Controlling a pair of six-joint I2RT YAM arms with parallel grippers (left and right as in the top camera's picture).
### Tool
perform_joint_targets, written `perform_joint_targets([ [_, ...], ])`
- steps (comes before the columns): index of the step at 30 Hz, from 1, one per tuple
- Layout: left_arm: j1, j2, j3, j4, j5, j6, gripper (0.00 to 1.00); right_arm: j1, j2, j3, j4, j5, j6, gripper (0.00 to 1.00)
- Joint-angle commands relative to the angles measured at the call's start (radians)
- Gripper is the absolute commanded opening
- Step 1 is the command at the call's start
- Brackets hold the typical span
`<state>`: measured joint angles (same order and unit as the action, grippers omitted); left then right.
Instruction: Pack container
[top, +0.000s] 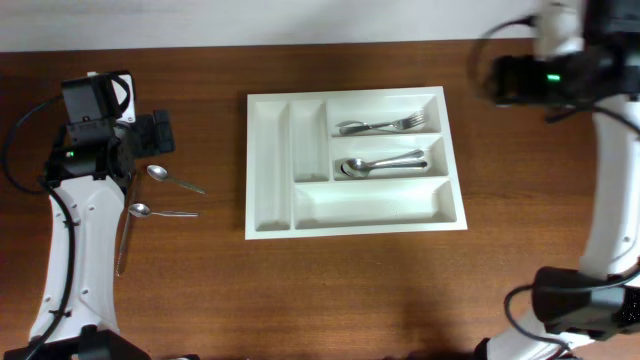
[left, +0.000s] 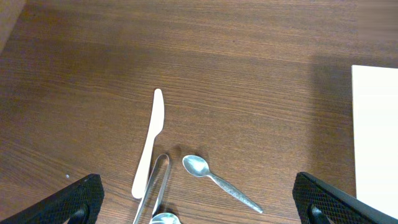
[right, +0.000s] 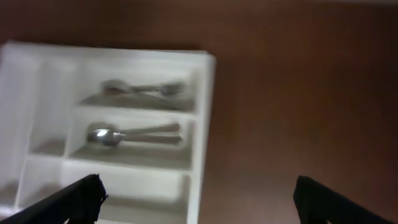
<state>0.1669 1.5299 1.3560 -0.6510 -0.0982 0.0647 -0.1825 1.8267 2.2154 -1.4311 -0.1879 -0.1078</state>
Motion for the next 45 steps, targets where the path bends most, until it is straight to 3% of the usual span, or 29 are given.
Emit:
perform_joint_targets([
  [1, 0.002, 0.005, 0.023, 0.002, -0.004, 0.019, 0.99, -0.117, 0.006, 0.005, -0.040, 0.012, 0.189, 0.99],
  [10, 0.002, 0.005, 0.023, 0.002, -0.003, 0.019, 0.99, -0.296, 0.008, 0.005, -0.077, 0.008, 0.199, 0.99],
  [16, 0.002, 0.005, 0.023, -0.002, 0.031, 0.019, 0.99, -0.329, 0.009, 0.005, -0.076, 0.015, 0.198, 0.99],
  [19, 0.002, 0.005, 0.023, -0.084, 0.152, 0.019, 0.99, -0.329, 0.009, 0.005, -0.075, 0.016, 0.198, 0.98],
  [23, 0.002, 0.019, 0.020, -0.139, 0.154, 0.020, 0.99, -0.329, 0.009, 0.005, -0.076, 0.016, 0.198, 0.99],
  [31, 0.026, 0.081, 0.020, -0.322, -0.094, 0.022, 0.99, -0.329, 0.009, 0.005, -0.076, 0.016, 0.198, 0.99],
  [39, 0.171, 0.193, 0.020, -0.365, -0.048, 0.221, 1.00, -0.329, 0.009, 0.005, -0.076, 0.016, 0.198, 0.99],
  [43, 0.253, 0.241, 0.020, -0.344, -0.023, 0.309, 0.89, -0.329, 0.009, 0.005, -0.076, 0.016, 0.198, 0.99],
  [45, 0.289, 0.269, 0.020, -0.323, 0.052, 0.389, 0.76, -0.329, 0.009, 0.005, -0.076, 0.016, 0.198, 0.99],
])
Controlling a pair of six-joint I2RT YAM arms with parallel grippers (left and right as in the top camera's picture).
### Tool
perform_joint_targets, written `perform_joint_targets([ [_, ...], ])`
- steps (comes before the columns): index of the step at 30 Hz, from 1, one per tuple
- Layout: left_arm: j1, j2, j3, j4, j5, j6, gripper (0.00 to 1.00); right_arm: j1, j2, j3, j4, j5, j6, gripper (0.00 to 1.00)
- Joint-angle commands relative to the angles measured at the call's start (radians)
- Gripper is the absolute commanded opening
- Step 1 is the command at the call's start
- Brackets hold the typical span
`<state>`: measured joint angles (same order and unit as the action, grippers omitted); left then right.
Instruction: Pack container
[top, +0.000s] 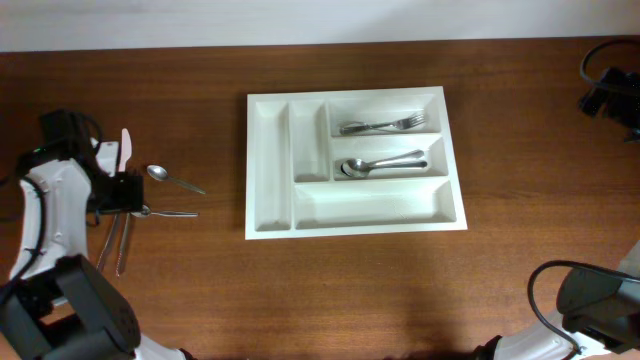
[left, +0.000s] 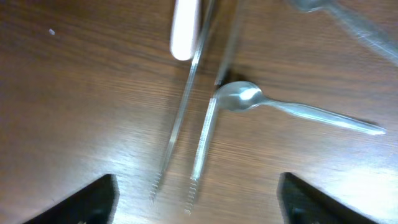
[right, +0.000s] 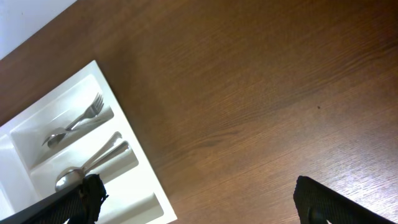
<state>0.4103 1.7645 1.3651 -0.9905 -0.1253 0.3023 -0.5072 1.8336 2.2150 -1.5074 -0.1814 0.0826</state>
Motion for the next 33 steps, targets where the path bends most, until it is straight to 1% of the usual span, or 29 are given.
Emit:
perform_joint_targets([
  [1, 0.060, 0.048, 0.011, 0.027, 0.112, 0.187, 0.69, -0.005, 0.002, 0.006, 0.001, 0.010, 0.008, 0.99],
  [3, 0.080, 0.081, 0.011, 0.045, 0.126, 0.229, 0.59, -0.005, 0.002, 0.006, 0.001, 0.009, 0.008, 0.99],
  [4, 0.087, 0.095, 0.011, 0.052, 0.117, 0.230, 0.59, -0.005, 0.002, 0.006, 0.000, 0.010, 0.008, 0.98],
  [6, 0.095, 0.121, 0.011, 0.069, 0.102, 0.231, 0.60, -0.005, 0.002, 0.006, 0.000, 0.010, 0.008, 0.98],
  [10, 0.098, 0.157, 0.011, 0.119, 0.096, 0.231, 0.67, -0.004, 0.002, 0.006, 0.000, 0.009, 0.008, 0.99],
  [12, 0.098, 0.174, 0.011, 0.147, 0.096, 0.231, 0.69, -0.004, 0.002, 0.006, 0.000, 0.009, 0.008, 0.99],
  [15, 0.098, 0.216, 0.011, 0.172, 0.086, 0.259, 0.68, -0.004, 0.002, 0.006, -0.001, 0.009, 0.008, 0.99],
  [19, 0.098, 0.250, 0.011, 0.184, 0.049, 0.261, 0.67, -0.004, 0.002, 0.006, -0.008, 0.008, 0.008, 0.99],
  [28, 0.098, 0.317, 0.011, 0.230, 0.049, 0.267, 0.66, -0.004, 0.002, 0.006, -0.018, 0.005, 0.008, 0.99],
  [31, 0.098, 0.342, 0.011, 0.232, 0.050, 0.267, 0.63, -0.004, 0.002, 0.006, -0.019, 0.005, 0.008, 0.99],
  [32, 0.098, 0.348, 0.011, 0.230, 0.050, 0.267, 0.57, -0.004, 0.002, 0.006, -0.020, 0.005, 0.008, 0.99],
  [33, 0.098, 0.353, 0.011, 0.224, 0.050, 0.267, 0.48, -0.004, 0.002, 0.006, -0.021, 0.005, 0.008, 0.98],
])
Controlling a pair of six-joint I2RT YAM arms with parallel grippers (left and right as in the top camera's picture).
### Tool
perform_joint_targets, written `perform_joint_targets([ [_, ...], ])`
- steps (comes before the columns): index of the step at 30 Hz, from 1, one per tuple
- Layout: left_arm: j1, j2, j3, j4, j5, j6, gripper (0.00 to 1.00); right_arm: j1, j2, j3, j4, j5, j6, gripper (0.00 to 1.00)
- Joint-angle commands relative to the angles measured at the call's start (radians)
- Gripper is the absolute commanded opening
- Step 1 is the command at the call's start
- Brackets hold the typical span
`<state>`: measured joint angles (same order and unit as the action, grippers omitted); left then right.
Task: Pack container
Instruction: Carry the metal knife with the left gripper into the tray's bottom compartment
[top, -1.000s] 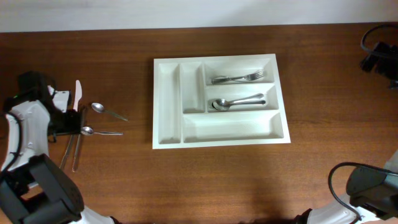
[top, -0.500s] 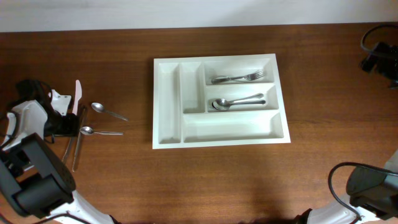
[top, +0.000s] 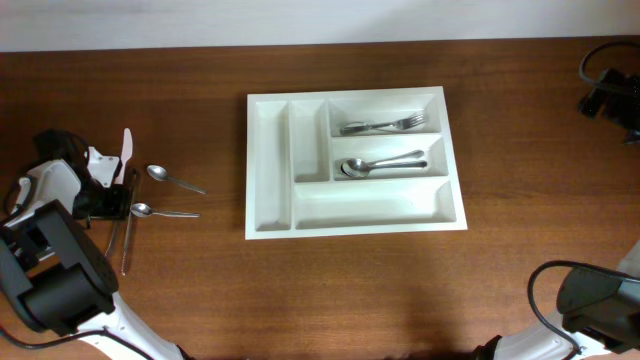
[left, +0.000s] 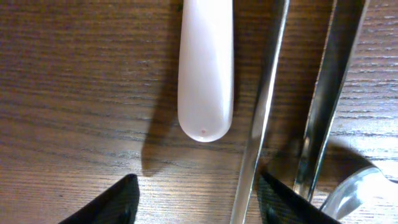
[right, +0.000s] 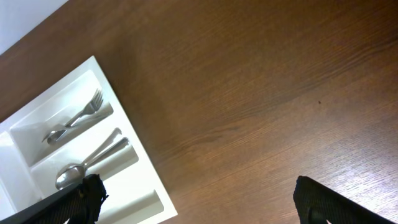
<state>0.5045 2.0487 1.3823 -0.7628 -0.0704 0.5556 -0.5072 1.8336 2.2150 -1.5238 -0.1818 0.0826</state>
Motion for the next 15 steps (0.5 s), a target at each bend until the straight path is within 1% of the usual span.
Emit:
perform_joint_targets([
  [1, 0.004, 0.072, -0.006, -0.011, -0.005, 0.014, 0.33, -0.004, 0.002, 0.006, -0.007, 0.006, 0.008, 0.99],
  [2, 0.004, 0.072, -0.006, -0.015, -0.005, 0.014, 0.24, -0.004, 0.002, 0.006, -0.007, 0.006, 0.008, 0.99],
  [4, 0.004, 0.072, -0.006, -0.016, -0.005, 0.014, 0.02, -0.004, 0.002, 0.006, -0.007, 0.006, 0.008, 0.99],
  [6, 0.002, 0.072, -0.003, -0.021, -0.005, 0.012, 0.02, -0.004, 0.002, 0.006, -0.007, 0.006, 0.008, 0.99],
  [8, -0.005, 0.071, 0.010, -0.047, 0.000, -0.019, 0.02, -0.004, 0.002, 0.006, -0.006, 0.005, 0.008, 0.99],
  [11, -0.024, 0.053, 0.069, -0.125, 0.054, -0.027, 0.02, -0.004, 0.002, 0.006, -0.006, 0.005, 0.008, 0.99],
  [15, -0.068, 0.003, 0.183, -0.267, 0.067, -0.027, 0.02, -0.004, 0.002, 0.006, -0.006, 0.006, 0.008, 0.99],
])
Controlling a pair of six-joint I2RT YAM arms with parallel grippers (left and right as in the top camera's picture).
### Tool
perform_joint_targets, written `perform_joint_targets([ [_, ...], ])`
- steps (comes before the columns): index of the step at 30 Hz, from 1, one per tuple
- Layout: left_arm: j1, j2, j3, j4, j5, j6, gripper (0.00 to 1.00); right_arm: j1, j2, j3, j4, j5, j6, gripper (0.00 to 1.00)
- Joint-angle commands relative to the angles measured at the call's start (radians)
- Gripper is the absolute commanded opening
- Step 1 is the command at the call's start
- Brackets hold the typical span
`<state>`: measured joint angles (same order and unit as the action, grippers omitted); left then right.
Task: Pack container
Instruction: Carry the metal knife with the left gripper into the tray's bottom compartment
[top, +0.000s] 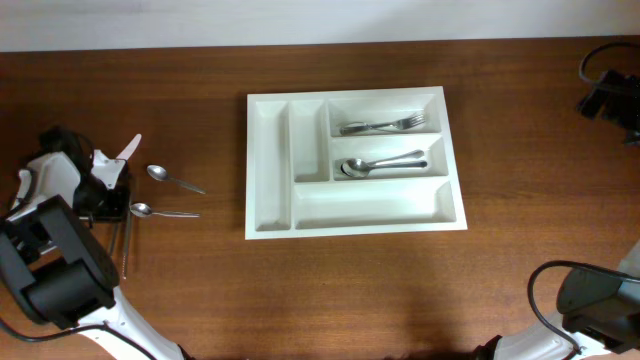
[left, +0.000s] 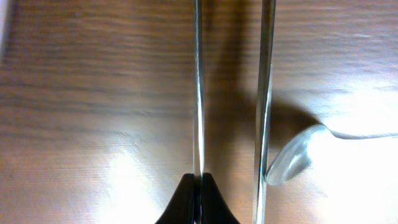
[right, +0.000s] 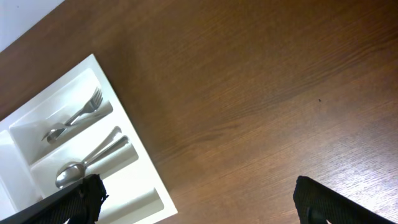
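A white cutlery tray (top: 355, 228) lies mid-table with forks (top: 385, 126) and spoons (top: 385, 163) in its right compartments. At the far left lie metal tongs (top: 124, 245), a white plastic knife (top: 128, 148) and two small spoons (top: 172, 179) (top: 165, 212). My left gripper (left: 198, 182) is down at the table, shut on the left arm of the tongs (left: 198, 93); the other arm (left: 266, 93) runs beside it, next to a spoon bowl (left: 292, 158). My right gripper (right: 199, 202) hangs open and empty, high over the table's far right.
The tray's left slots and long front compartment (top: 370, 203) hold nothing. The tray's right side (right: 134, 186) shows in the right wrist view, with bare wood beside it. My left arm (top: 55, 250) runs along the left table edge.
My left gripper, open just above the knife's handle end and the tongs, is now shut on one tong arm. The white knife has swung, its tip now pointing right. The right arm holds still.
My left gripper was first high over the cutlery at the left, and my right was above the tray's right side. Then the left was lower over the tongs and the right at the far right. The left then hung open just above the table, and now grips a tong arm.
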<state>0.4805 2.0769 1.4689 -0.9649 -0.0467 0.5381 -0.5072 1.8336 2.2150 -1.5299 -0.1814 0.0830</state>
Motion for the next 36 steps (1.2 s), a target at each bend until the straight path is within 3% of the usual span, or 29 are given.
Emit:
perform_joint_targets([
  [1, -0.061, -0.043, 0.132, -0.108, 0.056, -0.010, 0.02, -0.004, 0.002, 0.006, 0.000, 0.005, 0.008, 0.99],
  [5, -0.165, -0.129, 0.281, -0.255, 0.203, -0.022, 0.02, -0.004, 0.002, 0.006, 0.000, 0.005, 0.008, 0.98],
  [10, -0.325, -0.214, 0.357, -0.228, 0.348, -0.055, 0.02, -0.004, 0.002, 0.006, 0.000, 0.005, 0.008, 0.99],
  [21, -0.639, -0.227, 0.357, -0.171, 0.340, -0.138, 0.02, -0.004, 0.002, 0.006, -0.001, 0.005, 0.008, 0.98],
  [29, -0.909, -0.221, 0.346, -0.217, 0.391, 0.379, 0.02, -0.004, 0.002, 0.006, 0.000, 0.005, 0.008, 0.99],
  [30, -0.998, -0.187, 0.339, -0.217, 0.391, 0.558, 0.02, -0.004, 0.002, 0.006, 0.000, 0.005, 0.008, 0.99],
  [36, -1.131, -0.041, 0.335, -0.217, 0.283, 0.604, 0.02, -0.004, 0.002, 0.006, 0.000, 0.005, 0.008, 0.99],
])
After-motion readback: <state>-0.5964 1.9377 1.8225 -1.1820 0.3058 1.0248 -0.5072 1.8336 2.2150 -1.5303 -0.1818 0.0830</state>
